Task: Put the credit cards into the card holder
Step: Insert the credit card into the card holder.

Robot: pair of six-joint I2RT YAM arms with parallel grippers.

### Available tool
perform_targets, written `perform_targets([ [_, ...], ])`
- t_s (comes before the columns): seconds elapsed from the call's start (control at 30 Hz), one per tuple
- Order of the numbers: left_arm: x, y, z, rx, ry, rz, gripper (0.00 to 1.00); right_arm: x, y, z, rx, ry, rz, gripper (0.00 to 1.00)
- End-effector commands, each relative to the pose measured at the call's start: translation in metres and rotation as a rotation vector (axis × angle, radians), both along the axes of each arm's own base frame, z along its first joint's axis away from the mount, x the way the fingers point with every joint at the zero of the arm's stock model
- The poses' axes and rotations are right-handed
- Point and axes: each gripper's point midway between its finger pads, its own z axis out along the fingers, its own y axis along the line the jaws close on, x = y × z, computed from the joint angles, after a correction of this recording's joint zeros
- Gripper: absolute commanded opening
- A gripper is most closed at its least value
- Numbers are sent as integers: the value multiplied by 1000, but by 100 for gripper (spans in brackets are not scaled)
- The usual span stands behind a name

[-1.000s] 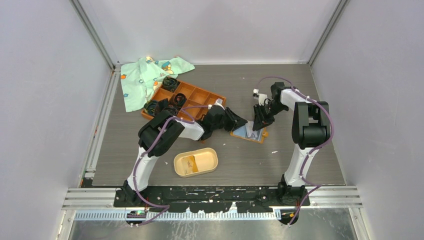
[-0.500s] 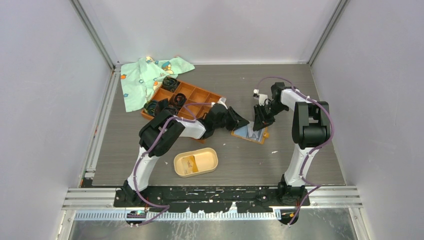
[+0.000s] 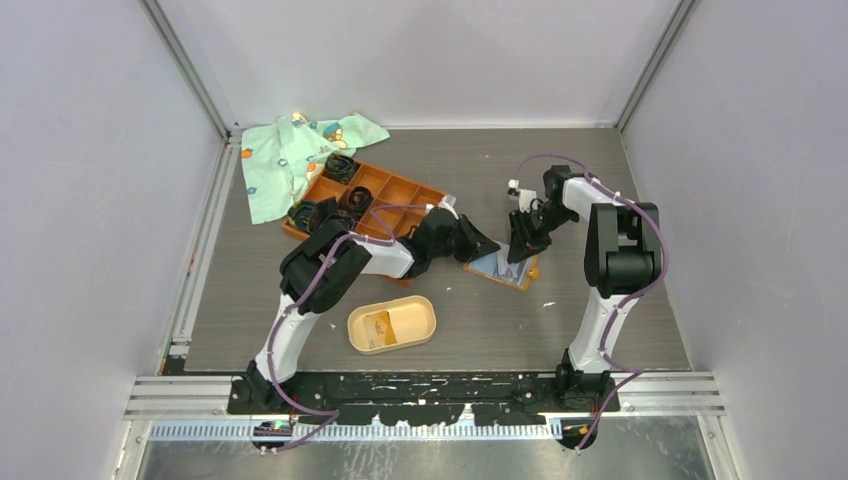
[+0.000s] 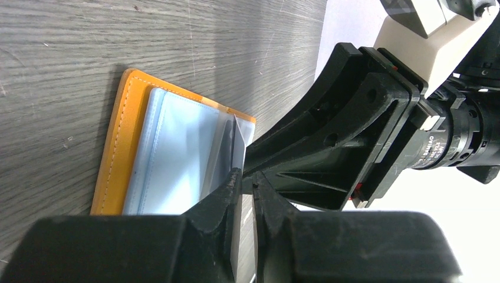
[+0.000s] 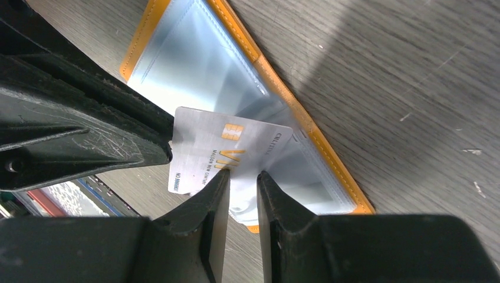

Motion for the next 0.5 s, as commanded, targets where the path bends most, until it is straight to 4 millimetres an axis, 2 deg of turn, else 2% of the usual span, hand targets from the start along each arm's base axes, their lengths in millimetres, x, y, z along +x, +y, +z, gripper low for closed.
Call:
perform_targets([
  [0.0,-12,-21,24,-68,-65,-81,12,12,-3,7,29,-33,-14,29],
  [0.13,-14,-25,29,-97,-80,-95,11,12,-4,11,56,-33,-17,29],
  [0.47,-18,-27,27,-89,-93,-116,9,15,-10,37,195,-76,-53,31],
])
